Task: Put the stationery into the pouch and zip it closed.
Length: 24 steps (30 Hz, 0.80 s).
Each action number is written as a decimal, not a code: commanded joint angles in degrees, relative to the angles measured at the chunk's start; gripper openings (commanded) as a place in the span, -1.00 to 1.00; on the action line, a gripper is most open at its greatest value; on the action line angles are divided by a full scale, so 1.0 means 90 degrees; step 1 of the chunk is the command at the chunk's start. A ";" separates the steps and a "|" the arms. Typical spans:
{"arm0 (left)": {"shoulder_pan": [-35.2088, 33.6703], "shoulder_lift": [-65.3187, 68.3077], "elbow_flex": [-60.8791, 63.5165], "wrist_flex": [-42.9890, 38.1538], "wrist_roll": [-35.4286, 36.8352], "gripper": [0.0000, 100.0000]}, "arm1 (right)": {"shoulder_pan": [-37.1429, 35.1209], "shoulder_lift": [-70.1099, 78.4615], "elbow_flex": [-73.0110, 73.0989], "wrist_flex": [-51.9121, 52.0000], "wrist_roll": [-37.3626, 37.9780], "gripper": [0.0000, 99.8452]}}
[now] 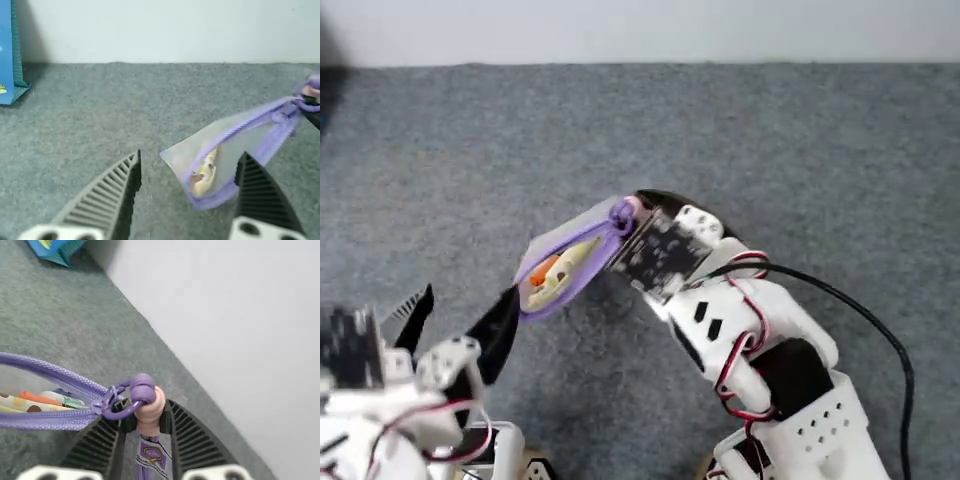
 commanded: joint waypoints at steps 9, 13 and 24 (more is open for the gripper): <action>0.0088 -0.0195 0.0484 0.0117 -0.0117 -0.41 | -0.0747 0.0737 -0.0440 -0.1548 0.0283 -0.98; 0.0498 -0.0195 0.1040 0.0117 -0.0176 -0.41 | -0.0767 0.1109 -0.0684 -0.1919 0.0283 -0.98; 0.0156 -0.0195 0.2203 -0.0645 -0.0176 -0.41 | -0.0718 0.1509 -0.2002 -0.0259 0.0254 -0.98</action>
